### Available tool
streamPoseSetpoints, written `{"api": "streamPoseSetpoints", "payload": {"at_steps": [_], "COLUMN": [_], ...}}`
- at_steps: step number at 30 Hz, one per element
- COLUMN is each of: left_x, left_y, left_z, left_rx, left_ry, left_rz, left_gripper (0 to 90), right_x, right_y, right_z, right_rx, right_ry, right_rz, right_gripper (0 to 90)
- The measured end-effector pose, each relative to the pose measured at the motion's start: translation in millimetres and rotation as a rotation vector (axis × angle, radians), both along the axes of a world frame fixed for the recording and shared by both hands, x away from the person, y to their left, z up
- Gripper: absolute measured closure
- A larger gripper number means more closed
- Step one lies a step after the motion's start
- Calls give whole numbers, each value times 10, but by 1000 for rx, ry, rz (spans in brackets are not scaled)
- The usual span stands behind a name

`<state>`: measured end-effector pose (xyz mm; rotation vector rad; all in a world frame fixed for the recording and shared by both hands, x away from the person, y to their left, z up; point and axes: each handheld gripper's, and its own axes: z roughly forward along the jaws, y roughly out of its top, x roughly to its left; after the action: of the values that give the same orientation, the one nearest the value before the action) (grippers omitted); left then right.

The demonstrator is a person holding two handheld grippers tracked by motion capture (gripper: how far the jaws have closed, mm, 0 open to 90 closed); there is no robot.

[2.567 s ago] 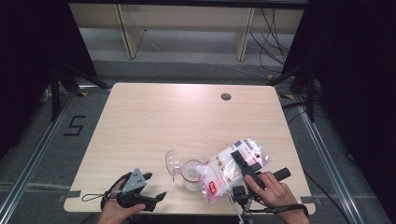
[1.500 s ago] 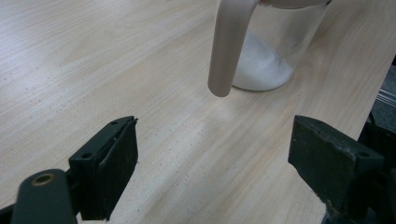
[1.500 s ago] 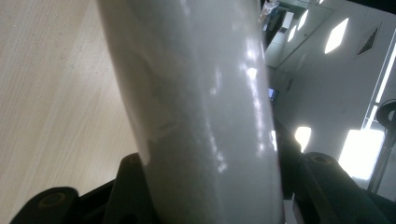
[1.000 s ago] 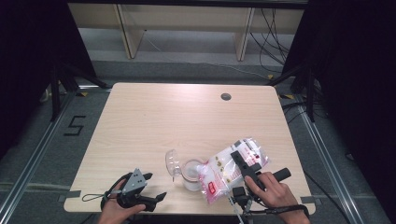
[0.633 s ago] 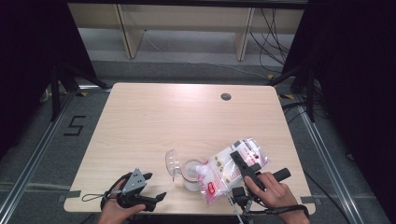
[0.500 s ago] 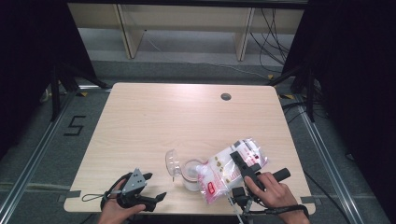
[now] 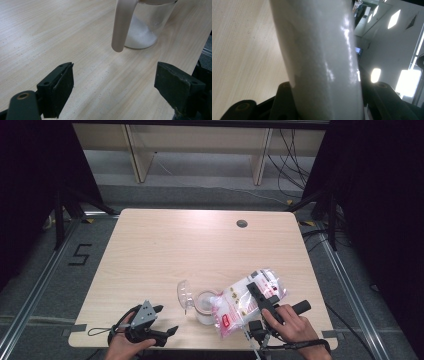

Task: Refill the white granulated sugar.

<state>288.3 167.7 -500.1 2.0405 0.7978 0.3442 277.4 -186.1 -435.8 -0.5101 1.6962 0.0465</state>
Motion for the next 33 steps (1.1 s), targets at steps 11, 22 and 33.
{"api": "streamPoseSetpoints", "payload": {"at_steps": [11, 22, 33], "left_x": [0, 9, 10], "left_y": [4, 20, 19], "left_z": [4, 6, 7], "left_rx": [19, 31, 31], "left_ry": [-9, -12, -10], "left_rz": [2, -1, -1], "left_gripper": [155, 155, 155], "right_x": [24, 27, 29], "right_y": [-16, -9, -8], "right_z": [-19, 8, 11], "right_rx": [-11, -34, -28], "right_ry": [13, 6, 10], "right_rz": [8, 14, 14], "right_gripper": [598, 600, 601]}}
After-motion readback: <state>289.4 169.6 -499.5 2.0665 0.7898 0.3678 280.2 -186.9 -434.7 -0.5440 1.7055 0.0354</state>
